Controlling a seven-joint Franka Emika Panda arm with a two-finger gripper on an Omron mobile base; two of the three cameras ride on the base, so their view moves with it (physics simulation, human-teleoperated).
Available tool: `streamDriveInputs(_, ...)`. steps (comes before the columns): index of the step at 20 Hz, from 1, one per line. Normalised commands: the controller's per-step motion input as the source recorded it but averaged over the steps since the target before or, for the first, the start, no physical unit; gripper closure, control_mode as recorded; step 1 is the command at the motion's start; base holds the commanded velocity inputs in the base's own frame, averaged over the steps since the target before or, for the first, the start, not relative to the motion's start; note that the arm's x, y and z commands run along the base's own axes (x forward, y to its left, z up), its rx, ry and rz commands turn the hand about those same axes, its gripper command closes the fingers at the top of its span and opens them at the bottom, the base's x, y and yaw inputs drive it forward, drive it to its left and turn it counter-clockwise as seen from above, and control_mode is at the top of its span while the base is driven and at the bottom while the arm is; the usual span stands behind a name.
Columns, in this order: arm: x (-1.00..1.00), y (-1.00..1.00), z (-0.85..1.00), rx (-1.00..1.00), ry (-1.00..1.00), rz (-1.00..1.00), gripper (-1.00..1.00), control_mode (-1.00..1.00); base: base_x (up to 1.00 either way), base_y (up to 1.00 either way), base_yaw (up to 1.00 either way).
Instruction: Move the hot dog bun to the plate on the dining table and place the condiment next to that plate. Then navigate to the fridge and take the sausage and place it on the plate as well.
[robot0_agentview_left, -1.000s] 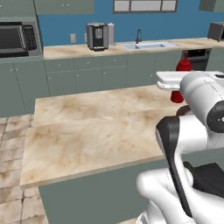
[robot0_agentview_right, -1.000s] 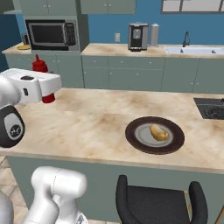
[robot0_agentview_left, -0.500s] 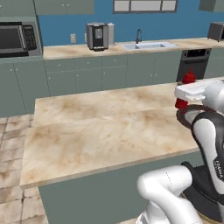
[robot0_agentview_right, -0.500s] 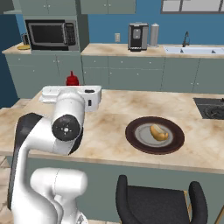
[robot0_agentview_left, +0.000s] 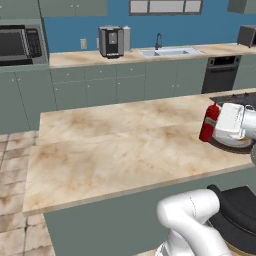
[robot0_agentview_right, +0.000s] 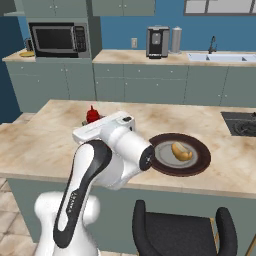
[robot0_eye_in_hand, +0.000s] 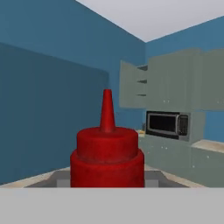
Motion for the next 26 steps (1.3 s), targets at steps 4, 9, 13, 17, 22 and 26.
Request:
streamDriveInputs(4, 0.14, -0.01, -0.62, -0.05, -0.04, 0.26, 1.0, -1.0, 0.0, 0.0, 0.0)
streamDriveInputs(9, 0.16, 0.0, -0.42, -0.06, 0.0, 0.11, 1.0, -1.0, 0.0, 0.0, 0.0)
streamDriveInputs(13, 0.23, 0.0, -0.2, 0.0, 0.0, 0.02, 1.0, -1.0, 0.0, 0.0, 0.0)
streamDriveInputs(17, 0.34, -0.01, -0.23, 0.0, 0.0, 0.03, 1.0, -1.0, 0.0, 0.0, 0.0)
streamDriveInputs(22, 0.26, 0.0, -0.27, 0.0, 0.0, 0.03, 1.0, -1.0, 0.0, 0.0, 0.0)
streamDriveInputs(26, 0.25, -0.02, -0.21, 0.0, 0.0, 0.03, 1.0, -1.0, 0.0, 0.0, 0.0)
